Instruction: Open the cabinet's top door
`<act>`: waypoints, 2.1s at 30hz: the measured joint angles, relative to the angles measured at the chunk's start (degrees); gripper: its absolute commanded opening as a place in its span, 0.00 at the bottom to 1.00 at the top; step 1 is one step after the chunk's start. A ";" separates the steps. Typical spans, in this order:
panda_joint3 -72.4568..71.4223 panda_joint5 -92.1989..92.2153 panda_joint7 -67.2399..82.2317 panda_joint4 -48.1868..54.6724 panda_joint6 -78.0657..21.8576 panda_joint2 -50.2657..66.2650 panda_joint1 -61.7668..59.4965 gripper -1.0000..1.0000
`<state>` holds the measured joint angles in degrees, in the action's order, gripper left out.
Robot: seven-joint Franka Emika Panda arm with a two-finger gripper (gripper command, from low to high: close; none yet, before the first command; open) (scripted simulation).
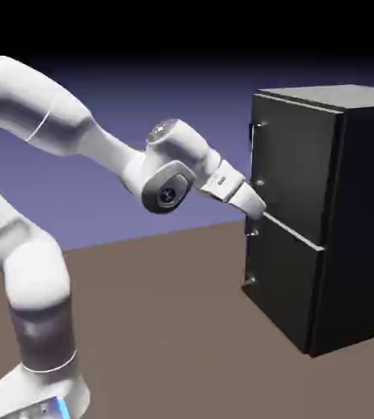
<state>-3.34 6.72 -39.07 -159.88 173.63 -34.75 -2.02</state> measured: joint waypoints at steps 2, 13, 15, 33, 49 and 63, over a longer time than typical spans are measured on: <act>-2.47 4.98 2.51 0.83 -0.28 -1.55 -2.01 0.50; -16.09 32.40 16.30 5.41 -1.84 -10.05 -13.05 0.50; -18.56 37.38 18.81 6.24 -2.12 -11.60 -15.05 0.50; -40.84 82.24 41.38 13.74 -4.67 -25.52 -33.12 0.50; -60.64 122.12 61.44 20.39 -6.93 -37.90 -49.18 0.50; -74.19 147.63 73.66 29.43 -9.63 -45.37 -65.37 0.50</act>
<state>-77.53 154.36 34.58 -130.45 163.99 -80.11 -67.39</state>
